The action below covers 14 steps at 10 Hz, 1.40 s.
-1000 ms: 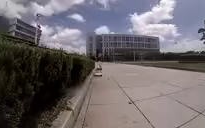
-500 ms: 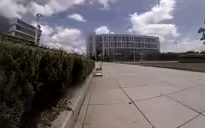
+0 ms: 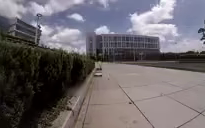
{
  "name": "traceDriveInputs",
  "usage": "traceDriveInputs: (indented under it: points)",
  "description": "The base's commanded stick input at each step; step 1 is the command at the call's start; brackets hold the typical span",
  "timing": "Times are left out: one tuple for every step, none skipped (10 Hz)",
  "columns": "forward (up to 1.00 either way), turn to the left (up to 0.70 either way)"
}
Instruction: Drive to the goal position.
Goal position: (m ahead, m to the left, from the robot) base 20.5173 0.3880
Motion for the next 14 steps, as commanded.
traceDriveInputs:
  points:
    - [0.04,0.00]
    - [0.04,0.00]
    - [0.04,0.00]
    - [0.04,0.00]
    - [0.04,0.00]
    - [0.04,0.00]
    - [0.04,0.00]
    - [0.04,0.00]
    - [0.04,0.00]
    - [0.04,0.00]
    - [0.04,0.00]
    - [0.04,0.00]
    - [0.04,0.00]
    - [0.04,0.00]
